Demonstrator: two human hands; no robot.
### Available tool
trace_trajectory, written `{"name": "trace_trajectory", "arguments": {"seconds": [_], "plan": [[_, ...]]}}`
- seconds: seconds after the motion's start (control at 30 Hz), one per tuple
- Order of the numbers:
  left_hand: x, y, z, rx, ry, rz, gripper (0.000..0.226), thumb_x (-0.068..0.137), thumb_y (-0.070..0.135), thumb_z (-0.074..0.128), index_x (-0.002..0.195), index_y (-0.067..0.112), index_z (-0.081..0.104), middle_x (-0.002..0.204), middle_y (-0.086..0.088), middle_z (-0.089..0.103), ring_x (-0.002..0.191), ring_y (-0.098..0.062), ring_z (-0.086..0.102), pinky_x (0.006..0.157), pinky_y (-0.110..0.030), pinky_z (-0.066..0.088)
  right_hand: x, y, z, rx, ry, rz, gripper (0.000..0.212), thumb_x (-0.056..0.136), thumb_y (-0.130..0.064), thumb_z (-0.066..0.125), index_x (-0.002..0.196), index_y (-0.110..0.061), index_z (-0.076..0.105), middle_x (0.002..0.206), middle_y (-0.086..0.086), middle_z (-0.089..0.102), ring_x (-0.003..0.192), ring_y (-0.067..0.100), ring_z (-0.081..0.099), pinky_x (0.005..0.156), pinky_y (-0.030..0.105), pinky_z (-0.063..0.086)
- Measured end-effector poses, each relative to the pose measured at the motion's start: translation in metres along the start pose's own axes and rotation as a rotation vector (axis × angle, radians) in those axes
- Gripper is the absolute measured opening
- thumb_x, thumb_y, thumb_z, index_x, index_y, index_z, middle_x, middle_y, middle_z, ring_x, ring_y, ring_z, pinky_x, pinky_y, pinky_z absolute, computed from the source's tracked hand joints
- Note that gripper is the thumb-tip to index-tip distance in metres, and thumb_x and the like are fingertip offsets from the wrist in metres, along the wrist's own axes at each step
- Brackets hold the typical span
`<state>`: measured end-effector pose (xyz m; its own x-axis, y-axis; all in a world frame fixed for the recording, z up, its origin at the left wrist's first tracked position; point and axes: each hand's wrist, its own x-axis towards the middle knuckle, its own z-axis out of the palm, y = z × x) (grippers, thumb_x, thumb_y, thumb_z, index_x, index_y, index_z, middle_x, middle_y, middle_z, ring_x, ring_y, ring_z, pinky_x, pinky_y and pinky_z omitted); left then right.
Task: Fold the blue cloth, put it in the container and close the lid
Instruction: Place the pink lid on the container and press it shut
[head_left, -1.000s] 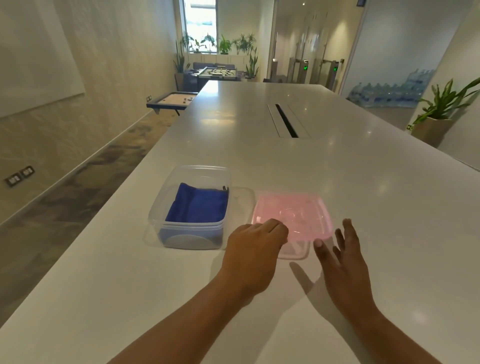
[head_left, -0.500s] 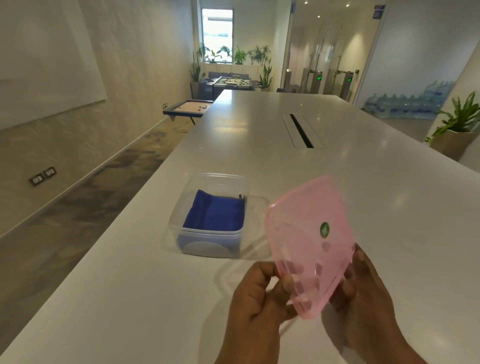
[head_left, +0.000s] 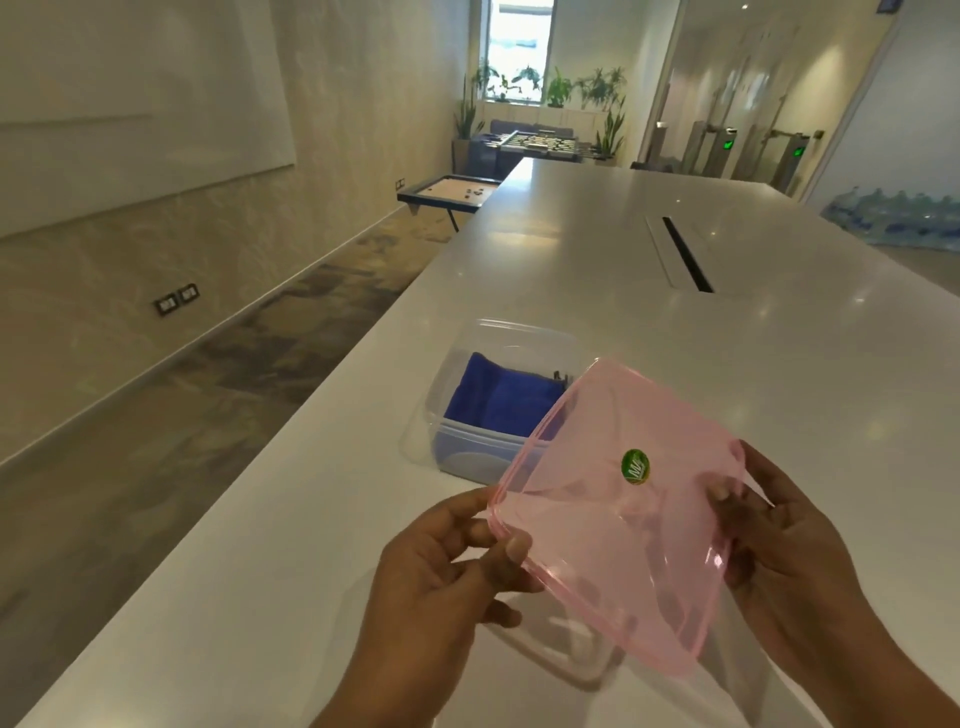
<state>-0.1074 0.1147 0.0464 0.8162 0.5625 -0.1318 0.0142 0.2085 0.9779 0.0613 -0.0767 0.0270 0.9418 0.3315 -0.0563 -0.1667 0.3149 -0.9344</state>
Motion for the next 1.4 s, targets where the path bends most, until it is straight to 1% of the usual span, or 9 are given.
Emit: {"name": "trace_trajectory", "arguments": {"seconds": [0.2,0.3,0.33,0.47,0.6,0.7,0.9,1.2,1.4], "plan": [[0.018,0.014,-0.021,0.010,-0.004,0.142,0.034,0.061,0.024,0.079,0.094,0.021,0.078,0.080,-0.010,0.076,0.068,-0.019,0.072,0.055,-0.025,0.056,0.024,-0.023,0.029,-0.182,-0.059,-0.025,0.079,0.056,-0.030,0.083,0.131,-0.022,0.059,0.105,0.005,0.075,0.090,0.021,0.074,0.070,0.030,0.061],[0.039,0.026,-0.029,0.049,0.039,0.210,0.046,0.063,0.023,0.077,0.108,0.016,0.073,0.072,-0.003,0.074,0.065,-0.014,0.071,0.056,-0.022,0.056,0.050,-0.036,0.053,-0.272,-0.113,-0.065,0.039,0.080,-0.014,0.069,0.118,-0.024,0.064,0.100,0.005,0.076,0.094,0.025,0.073,0.072,0.033,0.061],[0.047,0.030,-0.031,0.074,0.058,0.230,0.050,0.063,0.024,0.077,0.112,0.016,0.071,0.071,-0.004,0.073,0.064,-0.012,0.071,0.056,-0.022,0.056,0.061,-0.040,0.063,-0.295,-0.117,-0.072,0.036,0.085,-0.010,0.065,0.119,-0.023,0.063,0.103,0.008,0.074,0.096,0.027,0.073,0.077,0.038,0.061],[0.076,0.040,-0.039,0.256,0.145,0.296,0.057,0.063,0.041,0.075,0.117,0.022,0.070,0.076,0.000,0.074,0.058,-0.011,0.064,0.052,-0.018,0.053,0.104,-0.040,0.093,-0.385,-0.130,-0.090,0.043,0.089,-0.013,0.065,0.132,-0.015,0.058,0.112,0.009,0.073,0.099,0.029,0.071,0.085,0.045,0.059],[0.099,0.040,-0.046,0.322,0.213,0.323,0.059,0.063,0.047,0.073,0.118,0.024,0.069,0.082,0.003,0.074,0.071,-0.026,0.067,0.060,-0.030,0.058,0.137,-0.031,0.116,-0.503,-0.117,-0.119,0.042,0.086,-0.022,0.069,0.126,-0.016,0.062,0.114,0.008,0.072,0.101,0.031,0.070,0.085,0.046,0.059],[0.112,0.036,-0.049,0.352,0.256,0.330,0.057,0.066,0.047,0.071,0.119,0.025,0.068,0.082,0.009,0.070,0.063,-0.015,0.059,0.055,-0.025,0.051,0.154,-0.025,0.129,-0.538,-0.088,-0.129,0.040,0.085,-0.025,0.071,0.123,-0.015,0.065,0.110,0.007,0.073,0.099,0.029,0.069,0.085,0.043,0.059],[0.131,0.017,-0.053,0.363,0.318,0.370,0.052,0.067,0.053,0.069,0.113,0.031,0.068,0.080,0.013,0.063,0.061,-0.009,0.052,0.066,-0.021,0.050,0.170,-0.009,0.145,-0.592,-0.027,-0.165,0.038,0.086,-0.031,0.069,0.121,-0.017,0.066,0.109,0.003,0.071,0.090,0.019,0.067,0.062,0.022,0.052],[0.139,-0.006,-0.056,0.385,0.313,0.367,0.049,0.067,0.055,0.068,0.110,0.031,0.070,0.080,0.012,0.064,0.064,-0.009,0.056,0.062,-0.015,0.047,0.178,0.005,0.139,-0.672,0.031,-0.127,0.051,0.082,-0.036,0.072,0.129,-0.019,0.060,0.122,0.004,0.065,0.101,0.026,0.066,0.075,0.032,0.058],[0.138,-0.012,-0.054,0.375,0.300,0.341,0.049,0.066,0.055,0.069,0.108,0.029,0.070,0.077,0.012,0.064,0.065,-0.010,0.057,0.061,-0.014,0.051,0.177,0.009,0.132,-0.710,0.044,-0.120,0.056,0.081,-0.038,0.073,0.131,-0.017,0.057,0.123,0.005,0.064,0.098,0.025,0.066,0.067,0.027,0.057]]}}
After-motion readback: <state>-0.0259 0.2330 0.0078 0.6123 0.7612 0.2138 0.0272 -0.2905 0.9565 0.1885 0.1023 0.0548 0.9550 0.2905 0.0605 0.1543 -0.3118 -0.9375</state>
